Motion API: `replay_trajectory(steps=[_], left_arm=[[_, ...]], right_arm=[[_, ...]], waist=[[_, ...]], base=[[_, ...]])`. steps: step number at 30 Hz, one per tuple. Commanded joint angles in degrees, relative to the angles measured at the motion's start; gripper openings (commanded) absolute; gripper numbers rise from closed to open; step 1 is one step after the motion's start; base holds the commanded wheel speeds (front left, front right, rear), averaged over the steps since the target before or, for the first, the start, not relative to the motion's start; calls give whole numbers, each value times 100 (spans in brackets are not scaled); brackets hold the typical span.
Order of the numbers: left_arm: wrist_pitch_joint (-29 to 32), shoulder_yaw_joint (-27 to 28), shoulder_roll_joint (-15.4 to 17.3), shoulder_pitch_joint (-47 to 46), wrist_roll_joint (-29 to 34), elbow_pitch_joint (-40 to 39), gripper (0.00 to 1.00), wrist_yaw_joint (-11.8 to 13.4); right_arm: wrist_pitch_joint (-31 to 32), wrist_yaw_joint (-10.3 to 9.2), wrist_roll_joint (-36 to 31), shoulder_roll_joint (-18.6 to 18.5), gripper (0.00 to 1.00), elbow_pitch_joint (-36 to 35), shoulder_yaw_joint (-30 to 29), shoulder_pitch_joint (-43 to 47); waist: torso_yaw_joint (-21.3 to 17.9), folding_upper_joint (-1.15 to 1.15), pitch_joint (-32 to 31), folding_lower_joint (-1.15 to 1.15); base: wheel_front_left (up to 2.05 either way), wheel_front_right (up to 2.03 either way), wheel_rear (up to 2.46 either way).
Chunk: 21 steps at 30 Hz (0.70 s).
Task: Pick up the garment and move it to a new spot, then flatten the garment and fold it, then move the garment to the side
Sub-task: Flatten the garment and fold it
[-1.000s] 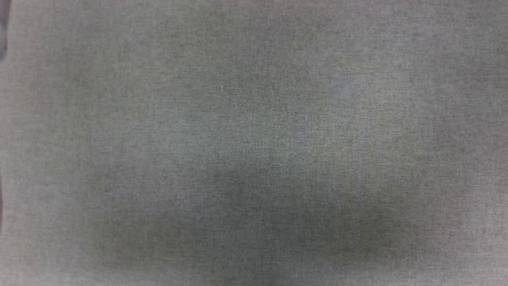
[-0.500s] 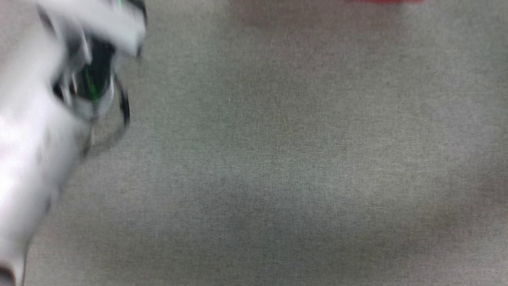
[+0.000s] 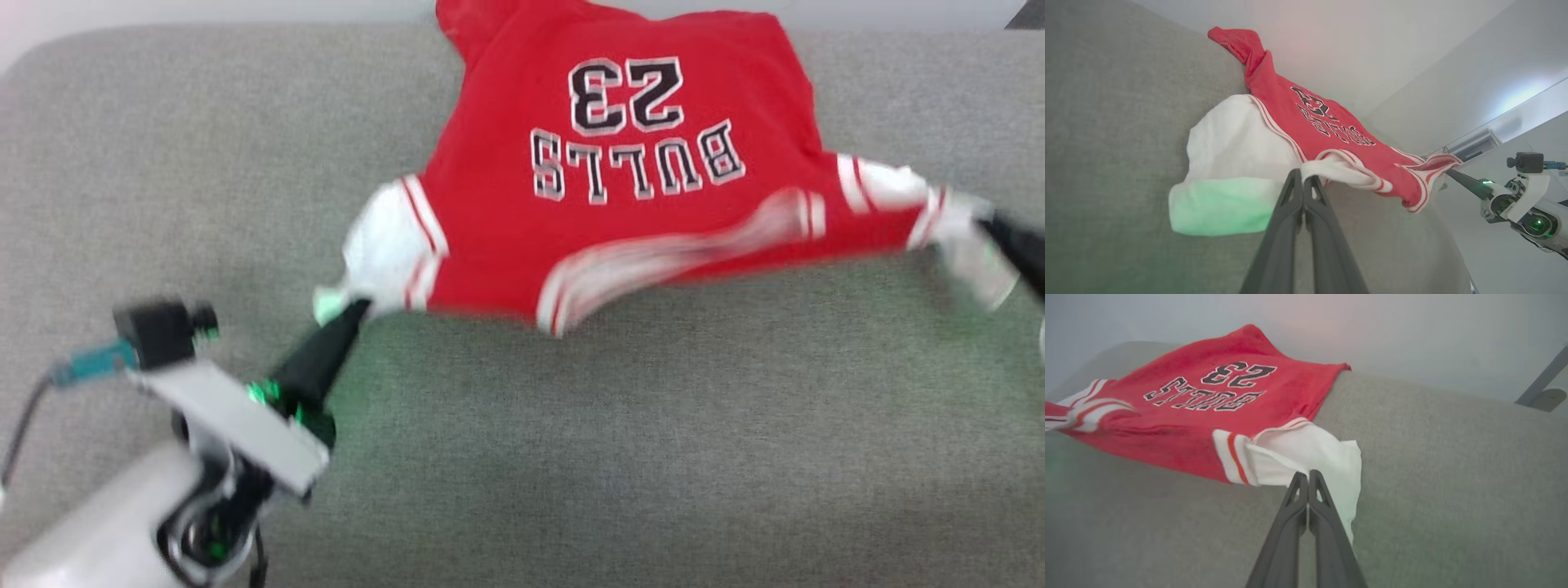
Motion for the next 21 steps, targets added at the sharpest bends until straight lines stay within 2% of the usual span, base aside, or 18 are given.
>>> replay_trajectory(steps=[1,7,13,21], left_arm=[[-1,-11,88,180,47,-53,0,-10],[3,-256,348,808,17,-370,0,-10],[1,-227,584,1337,-20,-573,0,-10],[0,206,762,2270,24,-959,0,-10]], right_arm=[[26,-9,76,-99,0,-92,6,177],[200,-9,249,-399,0,-638,79,1023],[444,-9,389,-557,0,-1101,107,1638],[770,-9,504,-942,0,-1756,123,2385]], waist=[[-13,0,-82,0],[-13,0,-226,0],[-19,0,-265,0],[28,0,-369,0]], base=[[0,0,0],[0,0,0],[0,0,0],[0,0,0]])
